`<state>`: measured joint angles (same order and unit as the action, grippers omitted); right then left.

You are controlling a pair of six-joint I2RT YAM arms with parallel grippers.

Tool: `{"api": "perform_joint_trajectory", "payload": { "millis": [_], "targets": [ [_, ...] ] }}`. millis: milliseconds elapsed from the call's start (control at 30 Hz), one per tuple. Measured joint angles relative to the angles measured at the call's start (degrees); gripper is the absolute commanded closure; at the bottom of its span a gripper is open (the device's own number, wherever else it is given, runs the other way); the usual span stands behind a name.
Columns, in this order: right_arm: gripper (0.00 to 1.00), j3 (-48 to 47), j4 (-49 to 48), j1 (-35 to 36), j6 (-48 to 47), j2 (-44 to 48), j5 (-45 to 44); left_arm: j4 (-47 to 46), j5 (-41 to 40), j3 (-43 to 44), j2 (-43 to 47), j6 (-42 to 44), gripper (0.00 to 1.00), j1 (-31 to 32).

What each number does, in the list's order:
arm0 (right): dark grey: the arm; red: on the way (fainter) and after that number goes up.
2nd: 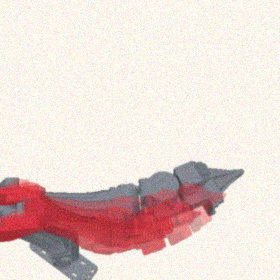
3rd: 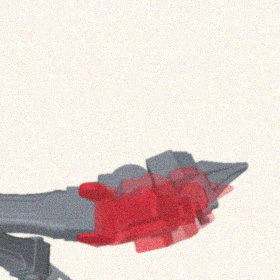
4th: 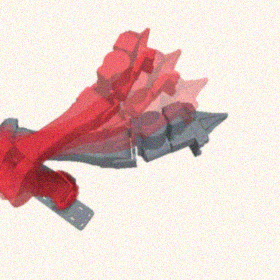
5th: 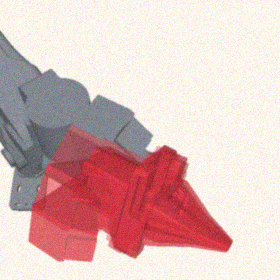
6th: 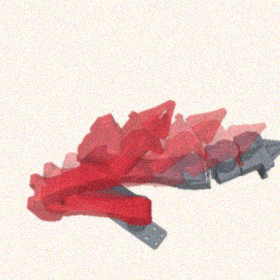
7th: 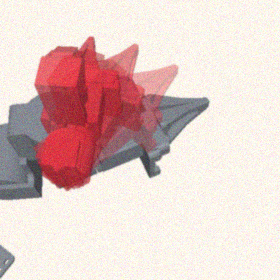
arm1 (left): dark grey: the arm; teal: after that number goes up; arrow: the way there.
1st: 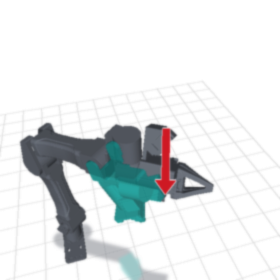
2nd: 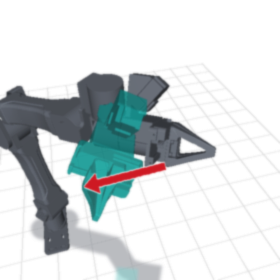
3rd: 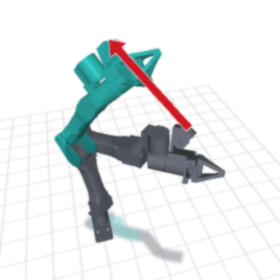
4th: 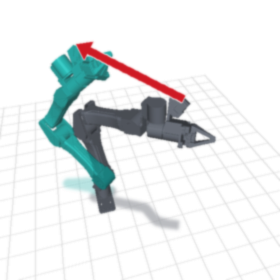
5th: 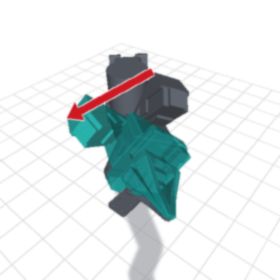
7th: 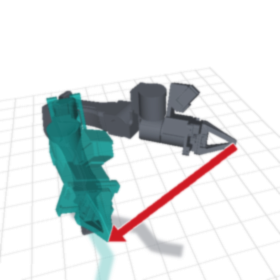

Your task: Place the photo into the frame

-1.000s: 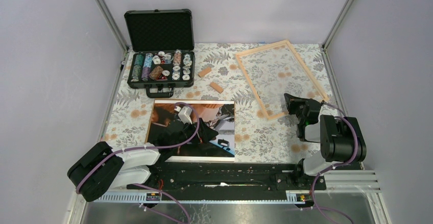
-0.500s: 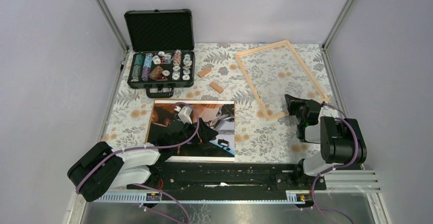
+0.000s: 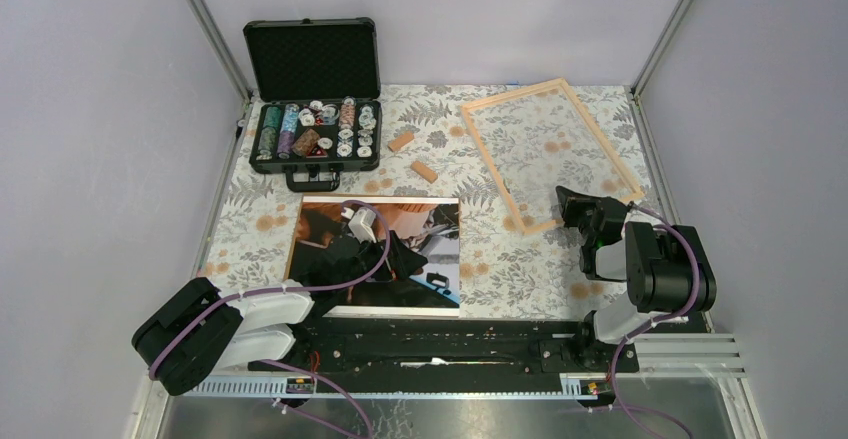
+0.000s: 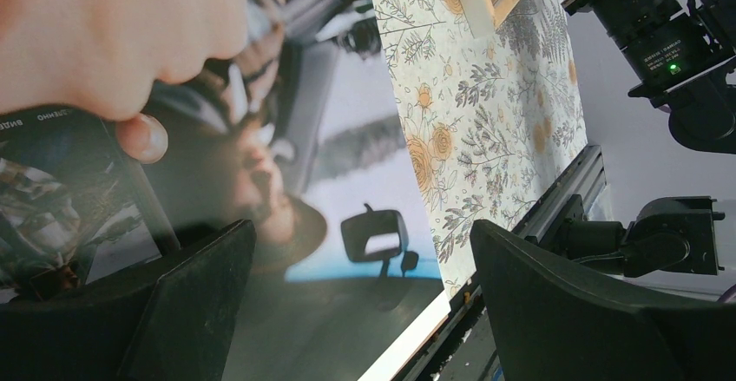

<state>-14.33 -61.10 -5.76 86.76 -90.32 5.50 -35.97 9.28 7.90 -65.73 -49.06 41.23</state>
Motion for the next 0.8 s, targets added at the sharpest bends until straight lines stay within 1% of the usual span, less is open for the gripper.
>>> {"api": "perform_joint_trajectory", "payload": {
  "millis": [500, 800],
  "targets": [
    [1.00, 0.17, -0.70, 0.13, 1.36, 0.35, 0.15, 0.00, 0.00, 0.00, 0.00, -0.07, 0.01, 0.00],
    [1.00, 0.17, 1.07, 0.13, 1.38, 1.70, 0.15, 0.00, 0.02, 0.00, 0.00, -0.09, 0.01, 0.00]
  ]
}}
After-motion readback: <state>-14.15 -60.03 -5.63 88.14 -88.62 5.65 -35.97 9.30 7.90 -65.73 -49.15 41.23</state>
